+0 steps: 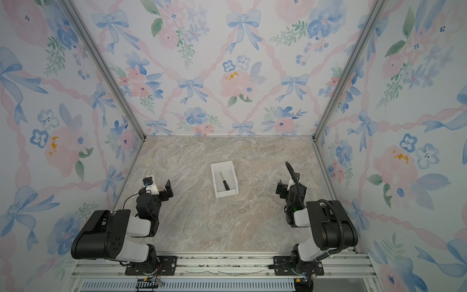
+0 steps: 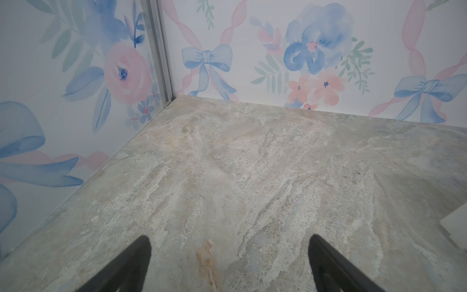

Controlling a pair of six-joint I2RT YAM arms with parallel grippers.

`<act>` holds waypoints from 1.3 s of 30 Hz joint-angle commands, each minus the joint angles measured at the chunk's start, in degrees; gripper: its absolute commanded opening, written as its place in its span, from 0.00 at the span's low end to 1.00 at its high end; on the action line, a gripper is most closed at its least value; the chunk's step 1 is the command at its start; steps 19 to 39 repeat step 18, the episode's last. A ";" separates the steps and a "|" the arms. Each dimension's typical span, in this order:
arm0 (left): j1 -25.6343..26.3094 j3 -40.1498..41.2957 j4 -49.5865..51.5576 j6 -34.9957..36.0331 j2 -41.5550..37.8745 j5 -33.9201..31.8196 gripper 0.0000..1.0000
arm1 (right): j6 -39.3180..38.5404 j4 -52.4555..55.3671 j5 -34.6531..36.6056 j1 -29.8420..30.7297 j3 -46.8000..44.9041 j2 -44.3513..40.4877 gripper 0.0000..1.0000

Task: Put the screwdriver in the bin
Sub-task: Reset both arms

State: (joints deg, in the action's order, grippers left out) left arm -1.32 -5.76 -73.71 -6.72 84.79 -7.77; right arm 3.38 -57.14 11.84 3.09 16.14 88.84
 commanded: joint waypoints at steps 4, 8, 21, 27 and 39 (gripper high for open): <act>0.62 -0.36 -9.79 0.49 4.70 -1.36 0.98 | -3.11 4.72 0.07 1.17 5.96 -0.18 0.97; 0.71 -0.84 -9.04 0.65 4.83 -1.28 0.98 | -3.04 4.13 -1.26 0.71 6.00 0.06 0.97; 1.32 -6.55 1.54 3.07 4.93 3.23 0.98 | -3.38 4.92 -3.27 0.42 6.36 0.02 0.97; 1.32 -6.55 1.54 3.07 4.93 3.23 0.98 | -3.38 4.92 -3.27 0.42 6.36 0.02 0.97; 1.32 -6.55 1.54 3.07 4.93 3.23 0.98 | -3.38 4.92 -3.27 0.42 6.36 0.02 0.97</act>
